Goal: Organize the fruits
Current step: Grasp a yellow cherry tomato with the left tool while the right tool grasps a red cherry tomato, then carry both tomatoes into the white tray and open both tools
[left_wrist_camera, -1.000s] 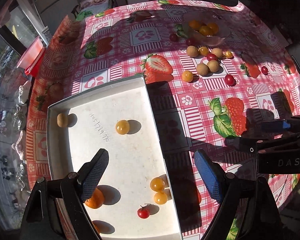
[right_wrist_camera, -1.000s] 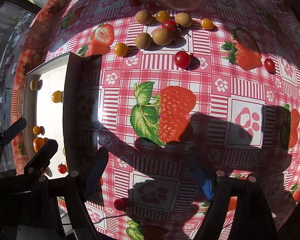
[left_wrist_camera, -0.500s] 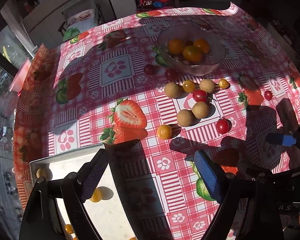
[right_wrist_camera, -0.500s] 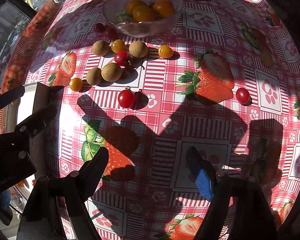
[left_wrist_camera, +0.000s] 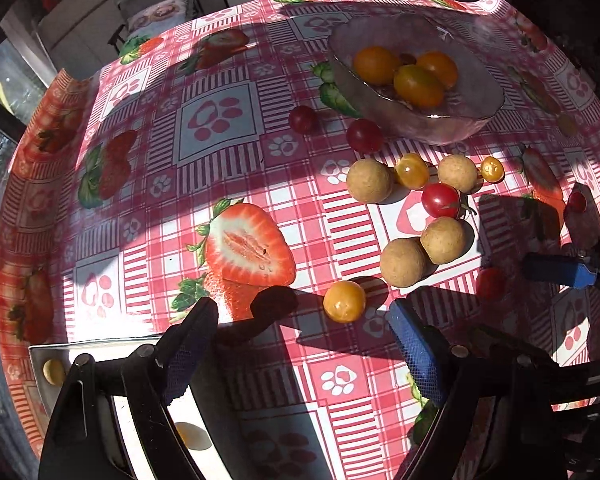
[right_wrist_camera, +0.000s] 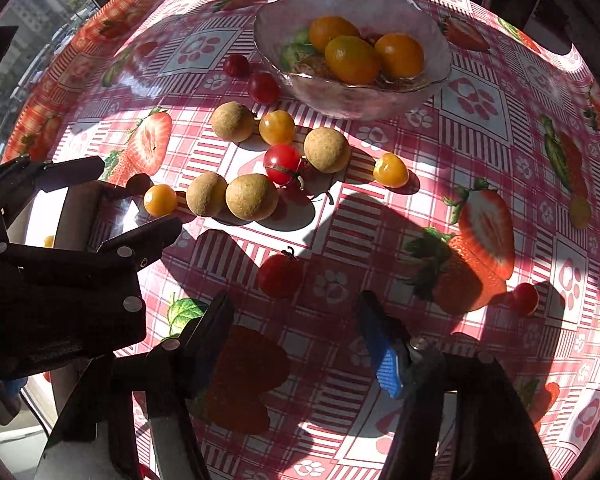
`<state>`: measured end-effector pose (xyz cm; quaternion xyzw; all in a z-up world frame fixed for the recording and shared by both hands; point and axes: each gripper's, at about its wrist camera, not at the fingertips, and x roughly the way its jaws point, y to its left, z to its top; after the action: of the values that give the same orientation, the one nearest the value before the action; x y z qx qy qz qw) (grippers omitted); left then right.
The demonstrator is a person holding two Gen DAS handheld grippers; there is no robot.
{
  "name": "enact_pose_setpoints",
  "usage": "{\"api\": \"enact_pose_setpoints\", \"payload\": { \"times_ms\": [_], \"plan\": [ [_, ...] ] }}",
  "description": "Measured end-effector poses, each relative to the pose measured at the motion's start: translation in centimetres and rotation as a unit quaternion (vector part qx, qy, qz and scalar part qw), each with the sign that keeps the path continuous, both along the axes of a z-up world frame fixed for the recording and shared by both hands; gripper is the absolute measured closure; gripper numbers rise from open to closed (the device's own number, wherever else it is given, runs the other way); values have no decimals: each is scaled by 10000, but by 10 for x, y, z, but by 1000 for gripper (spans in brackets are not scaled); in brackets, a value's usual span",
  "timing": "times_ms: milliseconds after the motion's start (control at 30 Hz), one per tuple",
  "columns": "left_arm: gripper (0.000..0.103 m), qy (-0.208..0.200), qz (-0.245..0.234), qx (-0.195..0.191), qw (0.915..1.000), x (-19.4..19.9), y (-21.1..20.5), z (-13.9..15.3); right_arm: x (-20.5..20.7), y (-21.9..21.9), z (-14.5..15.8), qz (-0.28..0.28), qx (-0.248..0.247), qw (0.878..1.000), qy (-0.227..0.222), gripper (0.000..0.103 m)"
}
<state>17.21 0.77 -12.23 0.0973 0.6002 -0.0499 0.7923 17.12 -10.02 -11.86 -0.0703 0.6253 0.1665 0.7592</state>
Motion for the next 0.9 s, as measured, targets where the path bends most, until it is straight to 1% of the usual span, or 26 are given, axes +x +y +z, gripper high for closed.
{"api": "enact_pose_setpoints", "payload": {
  "times_ms": [33,67,133,167,200,233,267,300,367,400,433,533,733,900],
  "plan": [
    [24,26,-14,-16,10000,3,0,-2,2,4,-1,58,-7,10000,-50,36],
    [33,86,-35,-17,10000,4,-2,-4,3,5,-1,96,4,9999,-93,39],
    [34,84,-3,-63,9999,6,-3,-6,6,9,-1,189,-40,9996,-189,46],
    [34,89,-9,-49,9999,6,-4,-7,7,10,0,217,-23,9995,-221,52],
    [34,82,-12,-33,10000,7,-5,-6,10,13,0,218,-40,9995,-205,62],
    [36,78,-17,-37,10000,7,-6,-6,12,14,0,221,-38,9995,-218,67],
    [43,88,-23,-92,9999,7,-7,-5,13,15,0,214,-17,9996,-210,77],
    [47,113,-34,-160,9998,6,-8,-5,15,14,0,196,23,9996,-189,80],
    [67,162,-100,-286,9994,5,-12,-3,18,12,0,116,117,9998,-139,80],
    [71,178,-147,-315,9992,4,-15,-3,18,10,0,59,171,9998,-102,80],
    [79,183,-200,-324,9991,3,-18,-3,18,7,1,-6,223,9997,-64,80],
    [80,222,-244,-427,9985,-1,-26,-2,11,-6,4,-204,369,9991,39,80],
    [80,270,-88,-729,9969,-18,-23,7,-10,-35,12,-573,643,9959,266,80],
    [80,298,21,-841,9960,-43,-17,15,-34,-45,15,-660,750,9941,427,80]
  ]
}}
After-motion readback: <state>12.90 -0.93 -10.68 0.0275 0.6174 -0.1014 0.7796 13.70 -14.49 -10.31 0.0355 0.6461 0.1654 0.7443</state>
